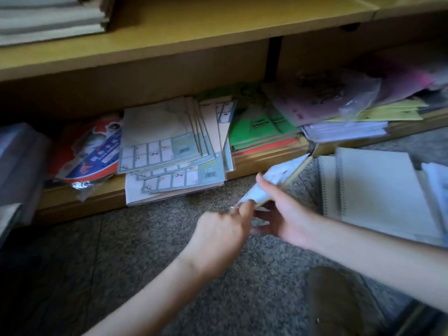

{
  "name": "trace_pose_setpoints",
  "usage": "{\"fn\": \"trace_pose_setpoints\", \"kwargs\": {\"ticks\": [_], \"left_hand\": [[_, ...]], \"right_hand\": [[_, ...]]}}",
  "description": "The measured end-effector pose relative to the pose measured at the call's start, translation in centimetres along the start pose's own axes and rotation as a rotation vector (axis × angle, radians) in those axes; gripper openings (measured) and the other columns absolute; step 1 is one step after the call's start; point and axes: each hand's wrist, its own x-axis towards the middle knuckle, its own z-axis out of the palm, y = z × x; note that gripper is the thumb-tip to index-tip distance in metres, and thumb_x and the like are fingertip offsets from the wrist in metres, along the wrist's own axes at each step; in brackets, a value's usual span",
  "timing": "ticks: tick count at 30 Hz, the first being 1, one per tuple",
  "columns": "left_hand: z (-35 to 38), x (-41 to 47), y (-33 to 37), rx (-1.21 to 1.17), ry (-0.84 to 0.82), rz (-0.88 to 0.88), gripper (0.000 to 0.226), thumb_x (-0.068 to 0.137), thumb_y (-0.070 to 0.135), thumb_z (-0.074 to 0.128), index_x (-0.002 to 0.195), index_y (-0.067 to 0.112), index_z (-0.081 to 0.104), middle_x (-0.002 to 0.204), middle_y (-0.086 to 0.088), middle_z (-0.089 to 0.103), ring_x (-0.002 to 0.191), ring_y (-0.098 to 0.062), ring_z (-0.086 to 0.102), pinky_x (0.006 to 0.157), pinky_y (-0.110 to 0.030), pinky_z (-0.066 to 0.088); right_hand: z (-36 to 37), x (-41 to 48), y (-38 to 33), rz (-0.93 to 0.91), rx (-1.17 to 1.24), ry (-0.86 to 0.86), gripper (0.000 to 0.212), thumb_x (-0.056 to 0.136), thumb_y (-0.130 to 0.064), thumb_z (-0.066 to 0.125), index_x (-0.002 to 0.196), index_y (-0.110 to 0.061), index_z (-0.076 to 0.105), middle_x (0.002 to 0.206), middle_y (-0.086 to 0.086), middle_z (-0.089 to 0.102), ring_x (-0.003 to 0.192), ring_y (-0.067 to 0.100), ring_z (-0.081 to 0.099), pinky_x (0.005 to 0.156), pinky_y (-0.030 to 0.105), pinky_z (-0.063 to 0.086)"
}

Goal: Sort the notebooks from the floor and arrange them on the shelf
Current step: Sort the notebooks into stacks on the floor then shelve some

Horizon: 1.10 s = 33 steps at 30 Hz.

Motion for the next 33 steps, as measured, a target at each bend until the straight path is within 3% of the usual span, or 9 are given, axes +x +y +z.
{"fn": "trace_pose_setpoints", "kwargs": {"ticks": [3,5,7,9,11,16,23,26,33], "left_hand": [[-0.8,-0.7,2.9,-0.073,-0.044,0.044,0.022,0.070,0.024,0.056,0.087,0.015,0.068,0.057,0.001,0.062,0.033,-0.007,0.051,0.031,-0.015,0.023],[-1.1,-1.5,3.1,-0.228,-0.059,0.004,0.030,0.084,0.035,0.042,0.090,0.018,0.066,0.072,0.002,0.067,0.046,-0.012,0.060,0.036,-0.019,0.034],[-0.7,-2.0,2.2,-0.375,-0.059,-0.051,0.041,0.091,0.048,0.034,0.102,0.020,0.062,0.100,0.000,0.068,0.082,-0.018,0.067,0.062,-0.025,0.050],[-0.1,-2.4,0.7,-0.444,-0.025,-0.222,0.052,0.088,0.054,0.041,0.122,0.017,0.052,0.136,-0.010,0.049,0.125,-0.023,0.047,0.098,-0.033,0.041],[0.1,-2.5,-0.6,-0.642,-0.033,-0.498,0.070,0.080,0.056,0.058,0.134,0.018,0.036,0.148,-0.007,0.027,0.135,-0.017,0.032,0.106,-0.032,0.033],[-1.9,-1.8,-1.2,-1.752,-0.162,-0.958,0.047,0.074,0.030,0.076,0.109,0.003,0.060,0.095,-0.010,0.072,0.072,-0.017,0.069,0.056,-0.028,0.056],[-8.7,0.5,-2.5,-1.375,0.442,-0.778,0.014,0.084,0.024,0.057,0.097,0.020,0.054,0.068,0.006,0.065,0.039,-0.007,0.046,0.035,-0.019,0.037],[-12.0,1.4,-4.4,-1.312,0.652,-0.716,0.019,0.079,0.025,0.055,0.095,0.015,0.052,0.072,0.003,0.064,0.041,-0.010,0.048,0.029,-0.020,0.036],[-18.6,2.2,-11.8,-1.152,0.693,-0.760,0.015,0.086,0.021,0.058,0.097,0.011,0.056,0.079,-0.006,0.069,0.044,-0.007,0.056,0.033,-0.021,0.041]], "right_hand": [[1.1,-1.3,2.2,-0.117,0.046,0.312,0.005,0.094,-0.015,0.053,0.094,-0.013,0.057,0.083,0.008,0.066,0.065,0.020,0.064,0.050,0.024,0.049],[0.9,-1.9,3.2,-0.214,-0.030,0.408,0.010,0.092,-0.010,0.056,0.083,-0.015,0.057,0.081,0.004,0.068,0.066,0.018,0.064,0.053,0.024,0.046],[0.6,-2.5,3.7,-0.303,-0.099,0.440,0.006,0.091,-0.016,0.060,0.084,-0.016,0.059,0.083,0.004,0.070,0.067,0.021,0.065,0.055,0.025,0.048],[0.6,-3.0,3.5,-0.431,-0.180,0.449,0.008,0.091,-0.022,0.060,0.089,-0.015,0.061,0.083,-0.001,0.070,0.067,0.013,0.065,0.054,0.023,0.049],[0.7,-3.5,2.8,-0.587,-0.242,0.412,0.004,0.091,-0.023,0.059,0.089,-0.019,0.061,0.087,-0.015,0.068,0.069,-0.008,0.063,0.058,0.012,0.048],[2.0,-3.8,0.6,-0.816,-0.302,0.293,0.007,0.092,-0.018,0.055,0.089,-0.022,0.060,0.088,-0.017,0.068,0.079,-0.008,0.063,0.065,0.010,0.047],[3.5,-4.0,-4.6,-1.029,-0.341,0.120,0.023,0.098,-0.009,0.042,0.114,-0.019,0.055,0.087,-0.025,0.068,0.079,-0.008,0.061,0.067,0.007,0.045],[4.8,-5.2,-7.1,-1.098,-0.444,-0.063,0.031,0.093,-0.019,0.053,0.123,-0.026,0.050,0.080,0.000,0.071,0.067,0.012,0.063,0.060,0.023,0.049],[12.3,-7.9,-11.4,-1.112,-0.486,-0.444,0.055,0.086,-0.021,0.056,0.134,-0.040,0.036,0.095,0.001,0.071,0.056,0.015,0.056,0.049,0.021,0.044]]}}
